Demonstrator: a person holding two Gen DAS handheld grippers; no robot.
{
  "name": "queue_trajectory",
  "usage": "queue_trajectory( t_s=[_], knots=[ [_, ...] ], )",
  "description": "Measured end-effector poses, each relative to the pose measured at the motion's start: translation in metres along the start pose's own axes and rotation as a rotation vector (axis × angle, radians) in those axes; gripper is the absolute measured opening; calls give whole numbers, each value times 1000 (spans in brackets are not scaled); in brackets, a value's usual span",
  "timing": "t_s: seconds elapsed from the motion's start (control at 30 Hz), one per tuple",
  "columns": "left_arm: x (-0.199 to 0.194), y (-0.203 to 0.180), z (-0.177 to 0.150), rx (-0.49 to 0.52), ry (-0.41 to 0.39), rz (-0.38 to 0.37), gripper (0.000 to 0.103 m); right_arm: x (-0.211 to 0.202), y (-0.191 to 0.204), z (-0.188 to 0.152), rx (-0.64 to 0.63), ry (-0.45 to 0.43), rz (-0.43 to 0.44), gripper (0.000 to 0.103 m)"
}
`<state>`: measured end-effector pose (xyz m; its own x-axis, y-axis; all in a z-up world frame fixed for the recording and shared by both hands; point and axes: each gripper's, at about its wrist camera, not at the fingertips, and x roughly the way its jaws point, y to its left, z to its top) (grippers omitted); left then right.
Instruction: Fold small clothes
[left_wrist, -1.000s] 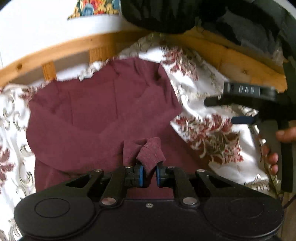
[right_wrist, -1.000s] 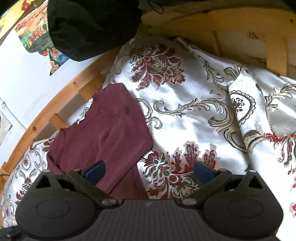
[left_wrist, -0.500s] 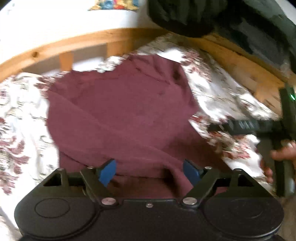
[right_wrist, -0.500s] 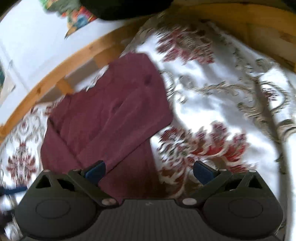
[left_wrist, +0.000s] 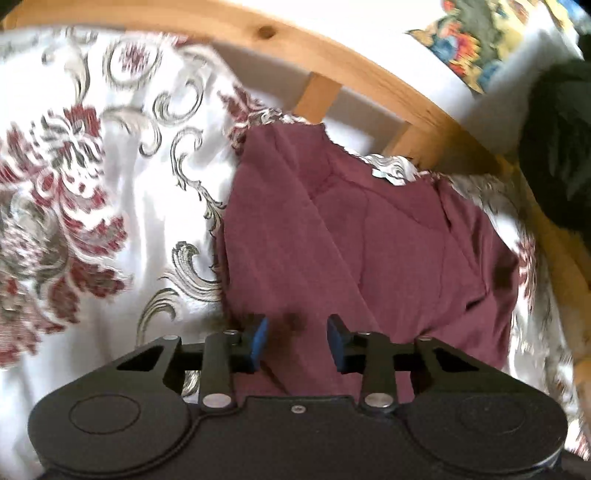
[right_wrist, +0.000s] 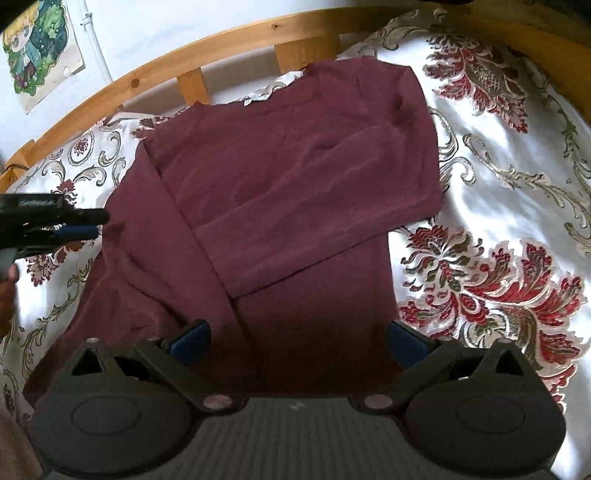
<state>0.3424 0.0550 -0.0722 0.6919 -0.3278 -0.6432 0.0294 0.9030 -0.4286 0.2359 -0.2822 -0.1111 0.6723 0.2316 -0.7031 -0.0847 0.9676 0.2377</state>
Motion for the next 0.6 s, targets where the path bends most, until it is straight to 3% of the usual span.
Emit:
queue_trajectory(
  t_s=[0.17,0.2,0.23,0.27,0.37,0.5,0.6],
  knots=[
    [22,18,6,-76,-14,24,33,11,1,-1,-1,26,-2,103],
    [23,22,8,-93,-32,20,15,13,2,-1,-2,26,-2,103],
    [23,27,11,-99,-49,22,5,14,3,-1,-5,25,0,103],
    [22,29,13,-100,-67,26,2,15,5,-1,-8,22,3,103],
    [12,36,18,-134,-133,17,1,17,13,-1,-31,12,17,103],
    [-3,39,23,-144,-219,77,1,20,21,-3,-81,11,26,103],
    [-1,52,25,-183,-208,119,1,22,26,-5,-109,25,23,103]
  ],
)
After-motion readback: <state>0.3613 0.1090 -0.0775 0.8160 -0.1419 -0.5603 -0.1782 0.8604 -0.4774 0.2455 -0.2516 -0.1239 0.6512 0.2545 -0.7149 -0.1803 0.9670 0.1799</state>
